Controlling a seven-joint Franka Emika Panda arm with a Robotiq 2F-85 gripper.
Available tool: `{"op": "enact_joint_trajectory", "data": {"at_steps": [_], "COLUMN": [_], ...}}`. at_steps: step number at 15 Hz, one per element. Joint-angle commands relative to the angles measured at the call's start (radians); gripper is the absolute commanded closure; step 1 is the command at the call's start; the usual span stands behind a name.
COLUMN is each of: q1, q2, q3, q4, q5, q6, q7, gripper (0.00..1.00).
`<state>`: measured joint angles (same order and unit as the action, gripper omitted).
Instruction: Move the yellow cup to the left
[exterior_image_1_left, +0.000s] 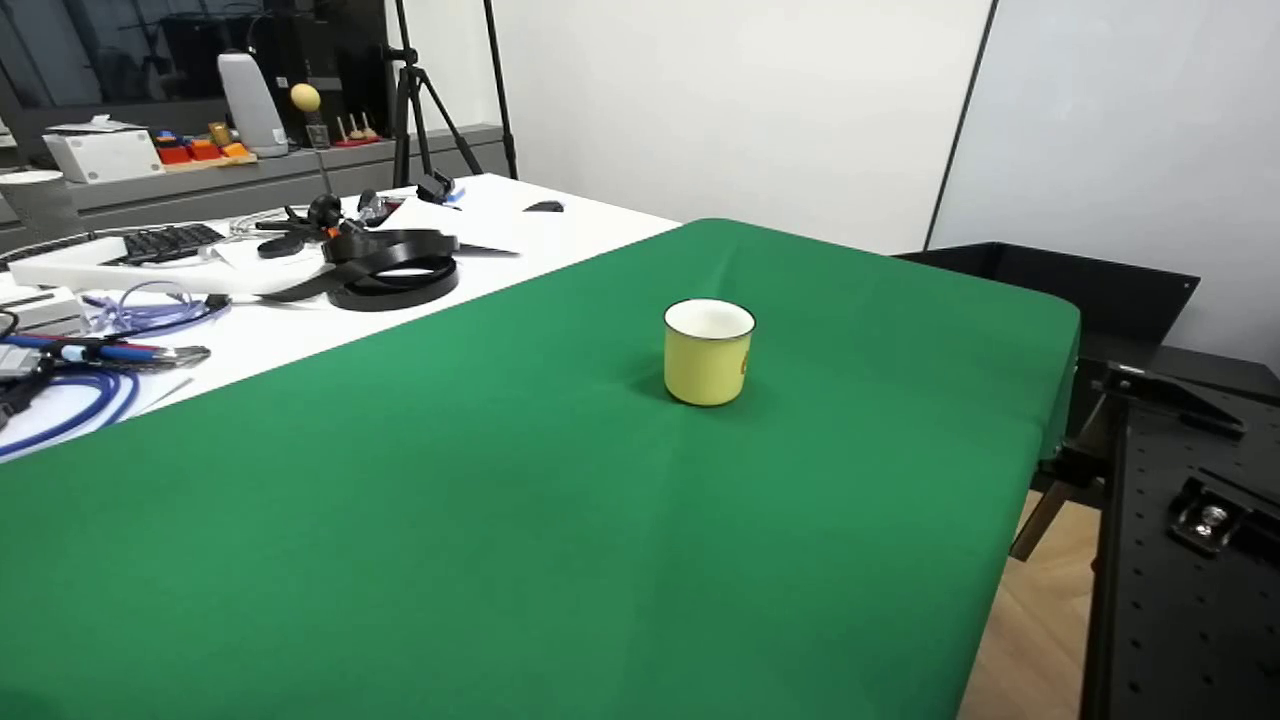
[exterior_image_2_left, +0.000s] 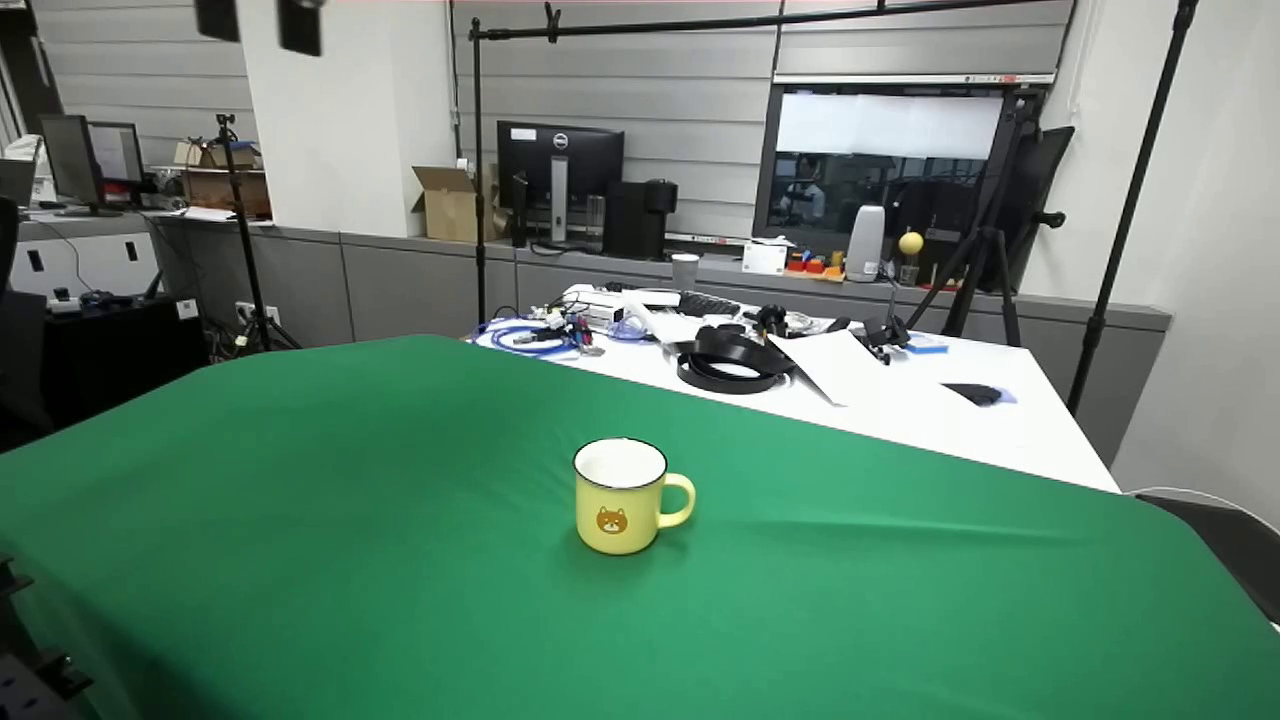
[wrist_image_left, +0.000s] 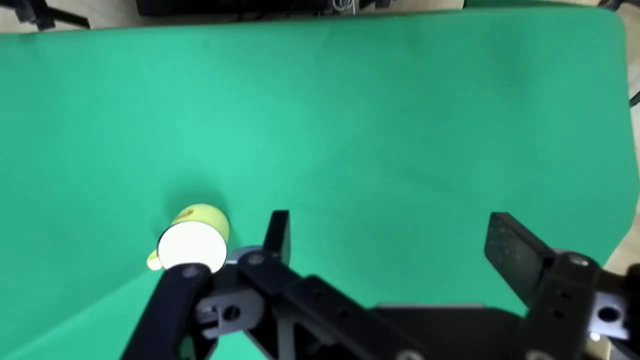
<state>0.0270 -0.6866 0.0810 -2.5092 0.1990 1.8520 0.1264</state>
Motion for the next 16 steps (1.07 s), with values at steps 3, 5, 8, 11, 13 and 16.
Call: {"op": "enact_joint_trajectory", "data": {"at_steps": [3,5,8,11,13,16], "q1": [-0.106,-0.143,-0.185,-0.174,-0.176,-0.177], "q2": [0.17,0.261,0.374,0.372,0.404,0.448], "q3": [-0.064,-0.088,-0.104,-0.125,-0.126,-0.116], "q4": [0.01,0.023,0.036,0.006,0.015,0.049], "q5": [-0.098,-0.128,-0.174,-0.157,-0.159,-0.191], "q6": [0.34,0.421,0.513,0.533,0.546,0.549], "q7": [-0.005,0.009,0.046,0.013,0.019,0.032], "gripper": [0.0,0.0,0.0,0.0,0.0,0.0]}}
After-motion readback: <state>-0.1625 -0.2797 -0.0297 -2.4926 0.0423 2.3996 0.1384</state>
